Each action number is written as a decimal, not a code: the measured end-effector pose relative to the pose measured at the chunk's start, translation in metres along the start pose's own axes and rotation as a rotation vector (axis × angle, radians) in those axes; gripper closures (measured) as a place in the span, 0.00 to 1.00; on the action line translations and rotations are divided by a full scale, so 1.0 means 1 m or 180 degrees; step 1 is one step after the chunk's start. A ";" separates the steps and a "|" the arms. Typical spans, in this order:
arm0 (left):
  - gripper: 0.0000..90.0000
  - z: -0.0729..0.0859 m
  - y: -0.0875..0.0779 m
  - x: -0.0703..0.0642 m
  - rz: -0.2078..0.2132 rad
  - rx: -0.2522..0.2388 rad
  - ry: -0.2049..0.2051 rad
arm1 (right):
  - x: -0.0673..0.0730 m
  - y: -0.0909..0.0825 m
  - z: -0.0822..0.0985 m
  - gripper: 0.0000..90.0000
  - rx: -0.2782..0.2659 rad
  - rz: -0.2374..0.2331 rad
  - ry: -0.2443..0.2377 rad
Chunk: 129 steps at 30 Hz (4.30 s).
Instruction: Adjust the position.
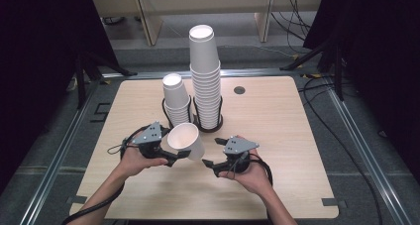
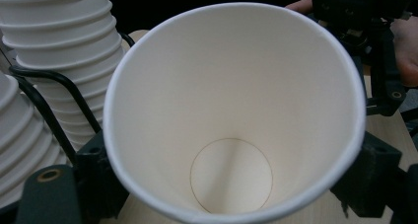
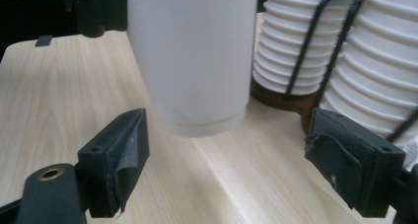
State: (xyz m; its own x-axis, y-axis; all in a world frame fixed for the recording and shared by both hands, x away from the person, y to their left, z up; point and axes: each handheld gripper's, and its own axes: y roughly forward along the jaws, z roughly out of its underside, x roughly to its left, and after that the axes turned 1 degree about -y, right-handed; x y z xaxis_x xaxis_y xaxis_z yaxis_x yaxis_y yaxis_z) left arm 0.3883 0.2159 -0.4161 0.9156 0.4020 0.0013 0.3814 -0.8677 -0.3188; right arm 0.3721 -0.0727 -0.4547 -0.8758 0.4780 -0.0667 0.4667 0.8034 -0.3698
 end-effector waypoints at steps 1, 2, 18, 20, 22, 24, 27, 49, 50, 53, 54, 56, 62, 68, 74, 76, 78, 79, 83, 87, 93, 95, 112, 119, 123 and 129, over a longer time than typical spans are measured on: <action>0.19 0.000 0.002 -0.001 0.0003 -0.0009 0.0003 | 0.000 -0.003 0.000 0.19 -0.0006 -0.0013 0.0059; 0.19 0.000 0.004 -0.002 0.0005 -0.0037 0.0004 | -0.001 -0.005 0.000 0.19 -0.0053 0.0039 0.0034; 0.19 -0.006 0.030 -0.011 -0.0213 0.0195 0.0302 | 0.001 -0.035 0.007 0.17 -0.0130 0.0350 0.0163; 0.19 -0.006 0.032 -0.012 -0.0221 0.0232 0.0351 | 0.001 -0.038 0.006 0.17 -0.0161 0.0414 0.0150; 0.19 -0.006 0.033 -0.013 -0.0251 0.0279 0.0386 | 0.001 -0.039 0.007 0.17 -0.0122 0.0391 0.0117; 0.19 -0.007 0.035 -0.013 -0.0292 0.0304 0.0421 | 0.002 -0.038 0.010 0.17 -0.0121 0.0352 0.0153; 0.19 -0.008 0.037 -0.012 -0.0302 0.0313 0.0404 | 0.002 -0.037 0.013 0.17 -0.0133 0.0375 0.0147; 0.20 -0.026 0.068 -0.022 -0.0321 0.0163 0.0054 | 0.011 -0.006 0.013 0.08 0.0027 0.0796 0.0009; 0.20 -0.026 0.068 -0.022 -0.0315 0.0167 0.0059 | 0.012 -0.005 0.013 0.08 -0.0010 0.0826 0.0046; 0.20 -0.026 0.070 -0.023 -0.0331 0.0153 0.0022 | 0.011 -0.002 0.012 0.08 -0.0080 0.0862 0.0060; 0.20 -0.026 0.071 -0.023 -0.0330 0.0163 -0.0004 | 0.011 0.000 0.012 0.08 -0.0104 0.0917 0.0044; 0.20 -0.026 0.072 -0.025 -0.0329 0.0159 -0.0040 | 0.010 0.003 0.011 0.08 -0.0165 0.0930 0.0079; 0.20 -0.025 0.078 -0.029 -0.0318 0.0138 -0.0096 | 0.012 0.007 0.009 0.17 -0.0269 0.1058 0.0030; 0.18 -0.025 0.080 -0.028 -0.0316 0.0173 -0.0158 | 0.011 0.006 0.012 0.22 -0.0303 0.1030 0.0114; 0.13 -0.027 0.080 -0.028 -0.0308 0.0106 -0.0238 | 0.009 0.005 0.012 0.24 -0.0324 0.1003 0.0082; 0.12 -0.028 0.079 -0.029 -0.0309 0.0113 -0.0235 | 0.008 0.005 0.011 0.24 -0.0315 0.1015 0.0074; 0.12 -0.030 0.078 -0.030 -0.0300 0.0115 -0.0201 | 0.008 0.005 0.012 0.24 -0.0288 0.1038 0.0112; 0.11 -0.031 0.078 -0.032 -0.0299 0.0064 -0.0228 | 0.008 0.005 0.012 0.24 -0.0279 0.0992 0.0134; 0.10 -0.035 0.071 -0.033 -0.0291 -0.0061 -0.0210 | 0.001 0.000 0.016 0.25 -0.0270 0.1093 0.0209; 0.10 -0.039 0.057 -0.031 -0.0341 -0.0137 -0.0201 | -0.008 -0.007 0.019 0.25 -0.0283 0.1164 0.0303; 0.09 -0.033 0.042 -0.028 -0.0393 -0.0143 -0.0164 | -0.018 -0.016 0.018 0.25 -0.0347 0.1262 0.0521; 0.09 -0.030 0.037 -0.028 -0.0427 -0.0117 -0.0167 | -0.024 -0.019 0.016 0.25 -0.0367 0.1288 0.0471; 0.08 0.011 -0.020 -0.013 -0.0852 -0.0174 -0.0311 | -0.071 -0.040 0.019 0.25 -0.0442 0.1759 0.0621; 0.08 0.023 -0.032 -0.004 -0.1028 -0.0193 -0.0396 | -0.083 -0.044 0.026 0.25 -0.0453 0.1789 0.0630; 0.08 0.028 -0.039 -0.003 -0.1085 -0.0231 -0.0420 | -0.087 -0.043 0.026 0.25 -0.0385 0.1809 0.0654; 0.07 0.034 -0.050 -0.003 -0.1185 -0.0244 -0.0485 | -0.092 -0.040 0.026 0.25 -0.0413 0.1803 0.0637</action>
State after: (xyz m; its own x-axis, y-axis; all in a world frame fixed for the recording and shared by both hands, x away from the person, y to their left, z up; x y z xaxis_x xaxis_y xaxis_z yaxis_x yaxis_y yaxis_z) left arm 0.3624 0.2679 -0.4322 0.6862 0.7263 -0.0390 0.6968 -0.6718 -0.2514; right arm 0.4307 -0.1580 -0.4574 -0.4531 0.8906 -0.0399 0.8750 0.4357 -0.2110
